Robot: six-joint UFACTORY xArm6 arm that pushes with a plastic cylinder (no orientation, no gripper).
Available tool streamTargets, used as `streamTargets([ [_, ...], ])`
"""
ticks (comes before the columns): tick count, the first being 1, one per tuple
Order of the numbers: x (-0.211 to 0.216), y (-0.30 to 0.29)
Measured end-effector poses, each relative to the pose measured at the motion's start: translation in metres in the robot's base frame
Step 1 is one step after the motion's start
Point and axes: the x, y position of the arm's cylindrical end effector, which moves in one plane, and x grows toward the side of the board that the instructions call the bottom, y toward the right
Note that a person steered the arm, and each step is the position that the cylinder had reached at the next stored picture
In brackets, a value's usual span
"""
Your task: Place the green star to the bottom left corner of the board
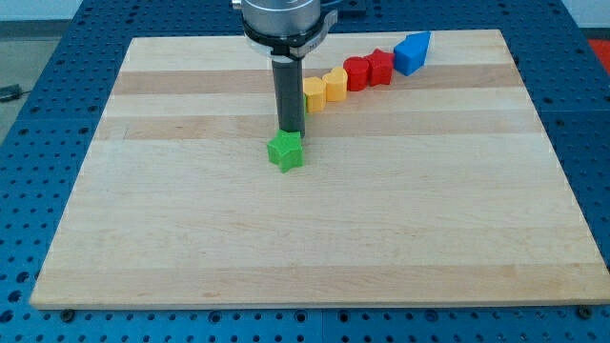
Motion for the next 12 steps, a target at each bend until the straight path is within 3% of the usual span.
streamTargets([
  [4,0.064,0.02],
  [7,0.076,-0.028],
  [9,0.12,-0.027],
  [12,0.136,-0.051],
])
